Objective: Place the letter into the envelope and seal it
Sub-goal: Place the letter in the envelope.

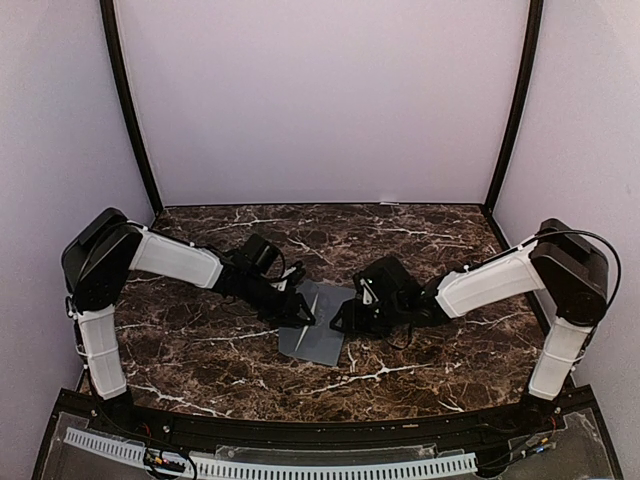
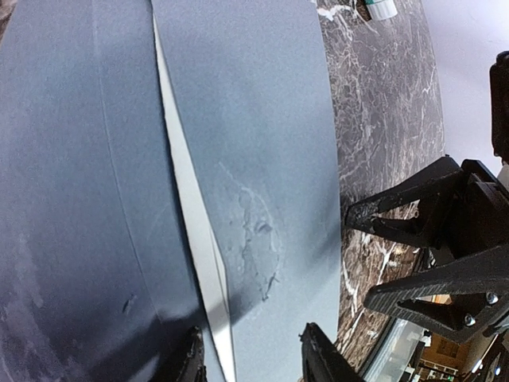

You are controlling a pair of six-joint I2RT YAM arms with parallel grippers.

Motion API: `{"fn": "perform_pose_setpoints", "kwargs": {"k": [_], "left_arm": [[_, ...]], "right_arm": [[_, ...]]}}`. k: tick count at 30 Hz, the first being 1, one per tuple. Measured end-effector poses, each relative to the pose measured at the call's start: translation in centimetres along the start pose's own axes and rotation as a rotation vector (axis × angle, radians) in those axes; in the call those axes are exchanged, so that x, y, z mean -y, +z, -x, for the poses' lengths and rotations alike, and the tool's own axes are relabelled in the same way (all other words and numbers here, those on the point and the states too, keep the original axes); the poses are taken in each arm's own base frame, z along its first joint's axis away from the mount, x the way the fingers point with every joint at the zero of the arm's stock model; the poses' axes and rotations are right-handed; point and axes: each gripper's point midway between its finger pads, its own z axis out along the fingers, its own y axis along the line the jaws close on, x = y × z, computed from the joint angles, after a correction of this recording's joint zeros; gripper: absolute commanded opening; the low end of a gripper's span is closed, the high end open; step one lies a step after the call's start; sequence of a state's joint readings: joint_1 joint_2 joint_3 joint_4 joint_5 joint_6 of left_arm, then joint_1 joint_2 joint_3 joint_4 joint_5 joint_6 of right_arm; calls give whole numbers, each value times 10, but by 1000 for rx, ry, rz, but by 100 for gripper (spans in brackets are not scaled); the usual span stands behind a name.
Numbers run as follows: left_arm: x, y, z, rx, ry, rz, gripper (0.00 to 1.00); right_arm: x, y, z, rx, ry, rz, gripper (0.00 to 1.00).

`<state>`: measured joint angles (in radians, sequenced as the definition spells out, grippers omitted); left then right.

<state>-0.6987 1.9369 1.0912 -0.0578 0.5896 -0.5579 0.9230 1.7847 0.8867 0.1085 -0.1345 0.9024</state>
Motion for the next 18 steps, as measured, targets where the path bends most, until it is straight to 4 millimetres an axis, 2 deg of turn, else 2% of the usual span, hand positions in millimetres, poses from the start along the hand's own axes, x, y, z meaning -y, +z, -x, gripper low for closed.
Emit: {"fn": "perform_pose_setpoints", "kwargs": {"k": [6,13,16,18], "left_arm": [[2,2,1,1,5,-19,41],[5,4,3,7,14,-31,42],[6,0,8,35,33,-11,47],[13,-10,17,82,59,3,52]], "right_arm": [[0,5,0,0,0,10,55],[-6,7,6,22,-1,26,70],[-6,4,10,41,-26,4,80],[-4,-4,14,62,-43,-24,85]]}}
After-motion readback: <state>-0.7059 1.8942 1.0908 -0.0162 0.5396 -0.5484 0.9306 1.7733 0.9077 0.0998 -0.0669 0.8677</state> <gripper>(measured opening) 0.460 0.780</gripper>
